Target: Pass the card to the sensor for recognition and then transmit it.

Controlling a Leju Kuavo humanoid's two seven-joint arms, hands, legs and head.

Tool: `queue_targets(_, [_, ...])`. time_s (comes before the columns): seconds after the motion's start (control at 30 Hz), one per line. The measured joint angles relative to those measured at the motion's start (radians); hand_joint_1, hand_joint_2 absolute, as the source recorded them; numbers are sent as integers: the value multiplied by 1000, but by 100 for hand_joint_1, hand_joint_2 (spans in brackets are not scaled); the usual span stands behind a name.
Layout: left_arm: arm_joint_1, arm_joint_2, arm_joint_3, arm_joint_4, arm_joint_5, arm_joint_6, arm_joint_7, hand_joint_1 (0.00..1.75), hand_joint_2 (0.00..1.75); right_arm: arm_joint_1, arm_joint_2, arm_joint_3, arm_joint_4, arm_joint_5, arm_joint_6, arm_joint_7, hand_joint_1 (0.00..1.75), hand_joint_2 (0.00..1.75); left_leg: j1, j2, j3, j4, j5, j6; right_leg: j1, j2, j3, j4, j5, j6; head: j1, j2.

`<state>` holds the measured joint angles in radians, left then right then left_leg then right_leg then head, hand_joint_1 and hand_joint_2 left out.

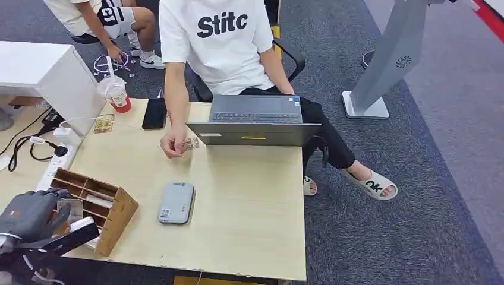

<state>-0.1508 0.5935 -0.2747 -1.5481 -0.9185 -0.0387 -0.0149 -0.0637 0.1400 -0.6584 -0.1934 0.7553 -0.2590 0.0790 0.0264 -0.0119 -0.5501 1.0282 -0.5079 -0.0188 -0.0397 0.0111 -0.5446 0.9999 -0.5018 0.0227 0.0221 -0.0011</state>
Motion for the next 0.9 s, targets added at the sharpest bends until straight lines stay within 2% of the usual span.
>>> queue_targets(0.07, [-33,-32,2,13,-20,40,6,175,175,-1,1,-6,0,8,-2,0,0,175,0,0,0,0,0,0,0,0,0,0,1,1,0,0])
queue_targets(0.17, [-106,-66,16,27,-23,63,15,175,175,-1,1,-11,0,17,-3,2,0,175,0,0,0,1,1,0,0,0,0,0,1,1,0,0])
queue_targets(0.47, [-438,-83,74,134,-47,29,35,175,175,-1,1,-27,0,46,-3,2,0,175,0,1,0,1,2,0,0,1,0,1,2,1,0,0])
queue_targets(0.9, [-597,-119,103,346,-104,120,46,175,175,-4,1,-34,0,86,-3,10,0,175,0,1,-1,1,2,0,0,1,-1,1,2,1,0,0])
